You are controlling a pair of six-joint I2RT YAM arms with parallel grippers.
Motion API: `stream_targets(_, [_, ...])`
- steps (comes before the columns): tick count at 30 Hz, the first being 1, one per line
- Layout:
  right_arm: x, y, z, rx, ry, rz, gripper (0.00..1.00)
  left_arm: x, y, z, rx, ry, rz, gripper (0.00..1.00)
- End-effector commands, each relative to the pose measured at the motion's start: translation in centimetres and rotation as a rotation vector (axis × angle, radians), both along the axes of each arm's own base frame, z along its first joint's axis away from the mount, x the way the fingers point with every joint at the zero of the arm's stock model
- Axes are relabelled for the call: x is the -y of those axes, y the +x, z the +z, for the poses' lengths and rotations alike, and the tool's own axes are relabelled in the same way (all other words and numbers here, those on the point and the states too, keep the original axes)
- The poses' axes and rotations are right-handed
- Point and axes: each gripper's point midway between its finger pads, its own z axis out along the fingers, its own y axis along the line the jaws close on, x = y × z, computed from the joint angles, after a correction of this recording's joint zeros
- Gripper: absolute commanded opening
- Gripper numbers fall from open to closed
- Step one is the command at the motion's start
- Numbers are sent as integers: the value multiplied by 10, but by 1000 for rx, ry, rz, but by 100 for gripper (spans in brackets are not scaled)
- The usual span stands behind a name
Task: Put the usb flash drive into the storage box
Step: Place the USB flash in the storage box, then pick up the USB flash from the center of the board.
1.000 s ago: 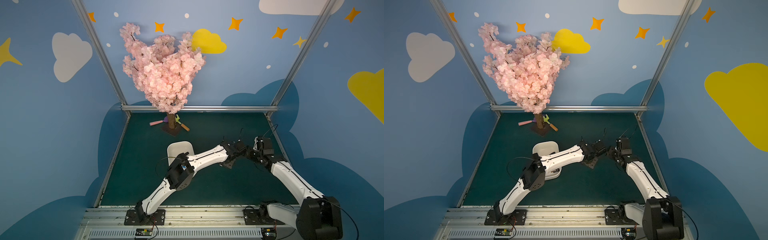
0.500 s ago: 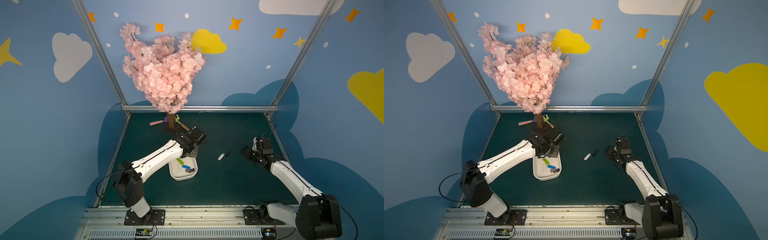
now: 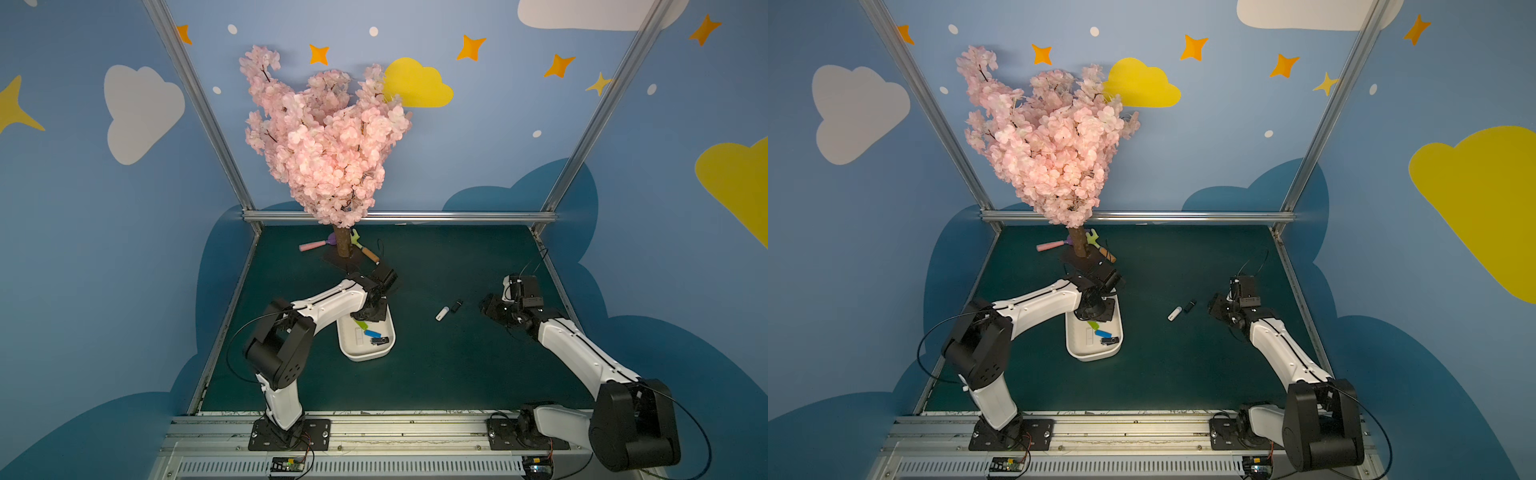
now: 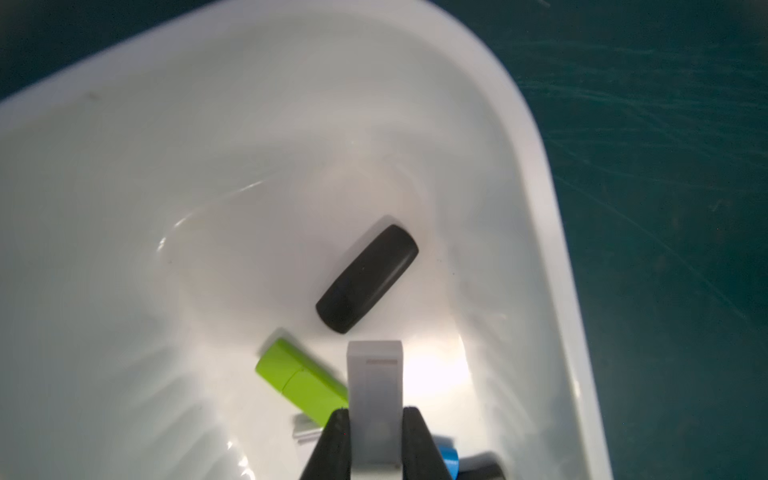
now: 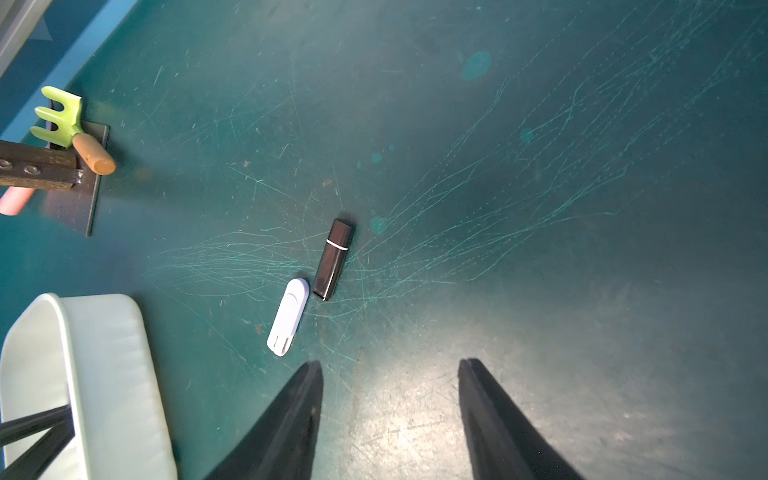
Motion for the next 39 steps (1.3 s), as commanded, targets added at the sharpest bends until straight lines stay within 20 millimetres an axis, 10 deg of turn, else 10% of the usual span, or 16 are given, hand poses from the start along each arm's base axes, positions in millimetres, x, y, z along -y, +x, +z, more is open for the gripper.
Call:
stream_targets(1, [-2, 8, 7, 20, 1, 16, 57, 15, 11, -2, 9, -44, -9, 24])
stream_targets(11, [-4, 8, 4, 8, 7, 25, 57, 15, 13, 2, 7, -39, -12, 52])
stream_targets(16, [-18, 11, 2, 18, 33, 105, 58, 17, 2, 51, 66, -117, -26, 52])
stream_targets(22, [-65, 9, -20, -133, 43, 288, 56, -2, -43, 139, 186, -261, -71, 57])
stream_targets(30, [-101, 8, -40, -315, -109, 325, 53, -66, -114, 163, 293, -275, -59, 64])
stream_targets(39, [-107, 14, -60, -409, -156, 219, 54, -73, -135, 172, 413, -361, -125, 72])
